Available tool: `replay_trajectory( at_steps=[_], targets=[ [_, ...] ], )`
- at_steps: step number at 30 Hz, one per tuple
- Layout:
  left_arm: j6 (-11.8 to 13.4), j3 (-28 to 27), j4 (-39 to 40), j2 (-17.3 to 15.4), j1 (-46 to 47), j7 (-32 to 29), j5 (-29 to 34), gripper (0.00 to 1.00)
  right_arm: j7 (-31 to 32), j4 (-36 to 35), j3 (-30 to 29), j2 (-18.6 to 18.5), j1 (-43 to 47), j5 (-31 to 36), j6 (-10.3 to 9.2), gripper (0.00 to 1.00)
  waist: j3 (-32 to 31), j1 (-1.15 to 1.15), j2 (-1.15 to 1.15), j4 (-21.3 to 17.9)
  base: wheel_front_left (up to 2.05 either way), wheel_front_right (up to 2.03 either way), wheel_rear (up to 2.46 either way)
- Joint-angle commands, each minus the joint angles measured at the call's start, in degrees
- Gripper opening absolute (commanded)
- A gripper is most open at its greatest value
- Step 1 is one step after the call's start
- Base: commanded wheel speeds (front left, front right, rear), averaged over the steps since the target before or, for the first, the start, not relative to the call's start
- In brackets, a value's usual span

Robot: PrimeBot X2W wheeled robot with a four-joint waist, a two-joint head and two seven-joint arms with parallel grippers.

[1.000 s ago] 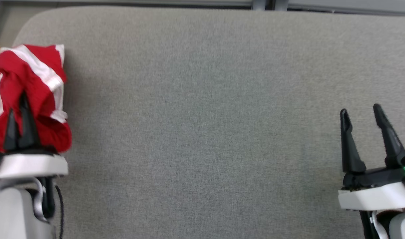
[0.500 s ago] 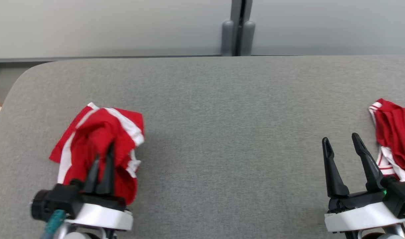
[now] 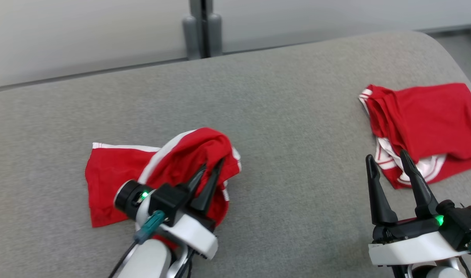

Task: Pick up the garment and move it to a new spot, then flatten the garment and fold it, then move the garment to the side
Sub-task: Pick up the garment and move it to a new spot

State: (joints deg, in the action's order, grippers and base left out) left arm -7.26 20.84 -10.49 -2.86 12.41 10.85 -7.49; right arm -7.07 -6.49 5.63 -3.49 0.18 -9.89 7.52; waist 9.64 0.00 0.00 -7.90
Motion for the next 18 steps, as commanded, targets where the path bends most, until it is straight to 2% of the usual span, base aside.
replay_trajectory(
  at_steps=[1,9,10,11,12,18],
  targets=[
    [-0.24,1.5,-1.2,-0.29,2.36,-0.35,0.16,0.0,-0.68,0.45,-0.15,-0.02,-0.91,-0.24,-0.05,1.0,3.99,0.0,0.0,-4.19,0.0,0.0,0.0],
    [-0.23,9.69,-10.24,-1.05,9.32,-4.88,-2.66,0.0,-2.88,2.43,0.27,0.35,-2.71,-1.76,-0.04,1.0,8.89,0.0,0.0,-7.12,0.0,0.0,0.0],
    [-0.23,9.8,-11.27,-1.07,9.71,-5.37,-3.1,0.15,-3.1,2.75,0.28,0.37,-2.9,-1.87,-0.04,1.0,9.07,0.0,0.0,-7.09,0.0,0.0,0.0],
    [-0.23,9.89,-11.96,-1.04,9.98,-5.59,-3.77,0.76,-3.14,3.04,0.3,0.39,-2.99,-1.9,-0.04,1.0,9.18,0.0,0.0,-7.03,0.0,0.0,0.0],
    [-0.24,10.19,-12.17,-0.98,10.49,-5.37,-3.97,1.0,-3.3,3.26,0.2,0.41,-3.14,-1.88,-0.04,1.0,9.27,0.0,0.0,-6.83,0.0,0.0,0.0],
    [0.32,10.22,-11.26,-1.02,8.62,-2.55,-6.29,1.0,-3.32,4.08,-0.07,0.45,-3.49,-1.24,-0.04,1.0,8.03,0.0,0.0,-4.19,0.0,0.0,0.0]
  ],
)
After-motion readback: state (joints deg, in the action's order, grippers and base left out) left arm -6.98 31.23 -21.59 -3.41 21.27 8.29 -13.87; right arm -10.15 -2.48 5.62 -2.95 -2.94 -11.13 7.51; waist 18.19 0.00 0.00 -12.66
